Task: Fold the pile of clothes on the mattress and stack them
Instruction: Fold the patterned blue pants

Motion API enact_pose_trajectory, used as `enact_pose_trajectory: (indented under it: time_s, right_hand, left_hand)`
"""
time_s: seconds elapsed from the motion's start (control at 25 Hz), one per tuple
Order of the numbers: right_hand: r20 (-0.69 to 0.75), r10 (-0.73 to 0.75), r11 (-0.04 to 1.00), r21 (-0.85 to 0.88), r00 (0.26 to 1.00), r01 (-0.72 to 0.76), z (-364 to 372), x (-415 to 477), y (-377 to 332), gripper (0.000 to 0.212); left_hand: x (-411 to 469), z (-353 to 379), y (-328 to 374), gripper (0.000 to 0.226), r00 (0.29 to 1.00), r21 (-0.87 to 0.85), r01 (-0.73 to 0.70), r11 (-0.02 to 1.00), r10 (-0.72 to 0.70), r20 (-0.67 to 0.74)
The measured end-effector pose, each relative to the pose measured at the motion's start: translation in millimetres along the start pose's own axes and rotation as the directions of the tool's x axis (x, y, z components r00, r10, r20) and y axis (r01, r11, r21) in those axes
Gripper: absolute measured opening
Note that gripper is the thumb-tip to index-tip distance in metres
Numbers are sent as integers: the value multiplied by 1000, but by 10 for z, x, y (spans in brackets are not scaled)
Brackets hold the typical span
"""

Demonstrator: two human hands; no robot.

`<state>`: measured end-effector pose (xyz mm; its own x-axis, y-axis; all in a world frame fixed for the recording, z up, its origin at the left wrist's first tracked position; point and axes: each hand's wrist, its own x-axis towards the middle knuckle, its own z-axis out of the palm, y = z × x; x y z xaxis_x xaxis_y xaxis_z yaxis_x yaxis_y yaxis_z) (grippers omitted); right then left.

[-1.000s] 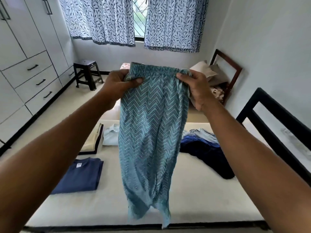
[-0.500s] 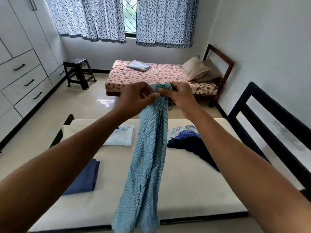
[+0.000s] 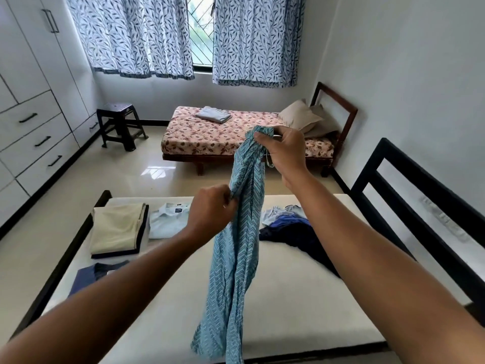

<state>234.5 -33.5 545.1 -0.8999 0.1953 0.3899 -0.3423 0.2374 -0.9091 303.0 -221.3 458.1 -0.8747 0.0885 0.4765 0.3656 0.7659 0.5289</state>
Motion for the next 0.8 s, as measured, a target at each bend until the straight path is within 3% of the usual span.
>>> enact_pose_trajectory:
  time_s: [0.08,0.12,0.2,0.24,0.28,0.4,0.52,0.56,0.64,0.68,0.76,0.8]
  right_hand:
    - [-31,-17,999,-36,999,16,-19,17,-11,25]
    - [-23,-7,1000,-25,1000,6,-14,28,-24,25]
    - [43,16,1000,18,999,-17,13,48,-53,22]
    - [84,20,998,52,996,-24,30,42,-73,19]
    - [124,16,995,92,992,-27,41,29,-97,15]
    - [236,42,968,230,971,-97,-44,25,-193,4]
    - [456,184,852,367,871,-373,-234,84,-299,14]
    - [527,200,837,347,826,-424,-291,109,-316,19]
    - [607,183,862,279,773,-423,-350,138,-301,21]
    - [625,170,872,265,762,-412,-353,137,-280,19]
    - [628,167,878,256,760,-405,-356,123,-223,19]
    - [624,171,881,250,763,-402,-367,122,-192,19]
  left_hand:
    - [-134,-6,102,29,988,17,-109,994,110,-105]
    - [-188,16,144,26,976,-12,-207,978,205,-67]
    - [-207,64,232,24,941,-134,-278,951,298,160]
    - [-185,77,225,30,934,-145,-225,963,256,248]
    - [-160,82,183,36,953,-168,-135,977,174,246]
    - [-30,-133,-47,35,986,-487,153,860,-162,25]
    - [126,-441,-407,22,940,-568,208,796,-324,-109]
    - [186,-528,-466,42,949,-561,231,795,-311,-50]
    - [293,-605,-489,91,956,-613,293,734,-207,210]
    - [323,-618,-436,99,930,-633,323,703,-115,348]
    - [328,-627,-254,76,853,-639,334,693,66,518]
    - [335,-602,-196,57,849,-654,333,680,86,521]
